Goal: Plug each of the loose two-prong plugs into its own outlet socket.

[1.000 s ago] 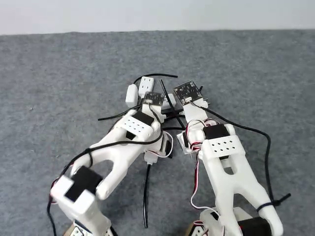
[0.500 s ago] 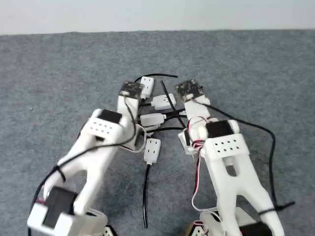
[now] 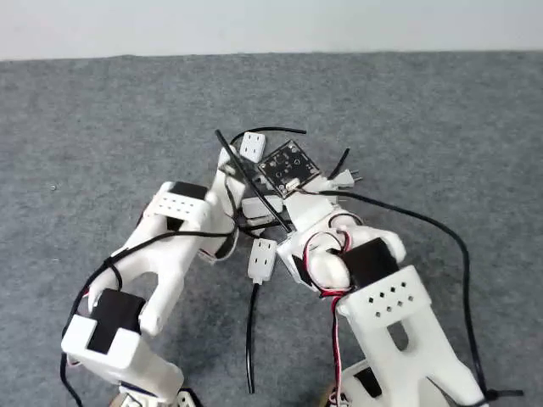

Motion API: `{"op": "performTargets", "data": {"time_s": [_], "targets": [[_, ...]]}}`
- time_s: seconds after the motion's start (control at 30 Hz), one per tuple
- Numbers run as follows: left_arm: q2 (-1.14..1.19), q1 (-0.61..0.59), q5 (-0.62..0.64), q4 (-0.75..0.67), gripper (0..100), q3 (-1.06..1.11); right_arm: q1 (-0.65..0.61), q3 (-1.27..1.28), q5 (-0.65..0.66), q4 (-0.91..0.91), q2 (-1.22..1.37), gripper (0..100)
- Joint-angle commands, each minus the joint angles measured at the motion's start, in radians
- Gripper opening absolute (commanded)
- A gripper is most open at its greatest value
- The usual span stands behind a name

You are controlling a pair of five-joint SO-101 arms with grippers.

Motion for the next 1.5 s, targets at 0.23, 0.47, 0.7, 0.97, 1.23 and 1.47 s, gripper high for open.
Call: {"op": "performTargets", "data": {"time_s": [0.23, 0.47, 0.7, 0.97, 1.23, 1.47], "targets": [[-0.255, 0.103, -0.063, -0.055, 1, 0.179, -0.008, 0.046, -0.014, -0.11, -0.015, 0.9], [-0.37, 0.149, -0.114, -0.081, 1, 0.278, -0.007, 0.048, -0.015, -0.163, 0.087, 0.9], [-0.371, 0.149, -0.117, -0.084, 2, 0.282, -0.004, 0.051, -0.052, -0.213, 0.101, 0.9], [-0.377, 0.138, -0.011, -0.144, 1, 0.289, 0.039, 0.123, -0.308, -0.381, 0.102, 0.9], [-0.493, -0.103, 0.173, -0.224, 1, 0.325, 0.035, 0.252, -0.394, -0.616, 0.102, 0.9], [-0.572, -0.333, 0.153, -0.265, 2, 0.444, -0.035, 0.334, -0.41, -0.746, 0.104, 0.9]]}}
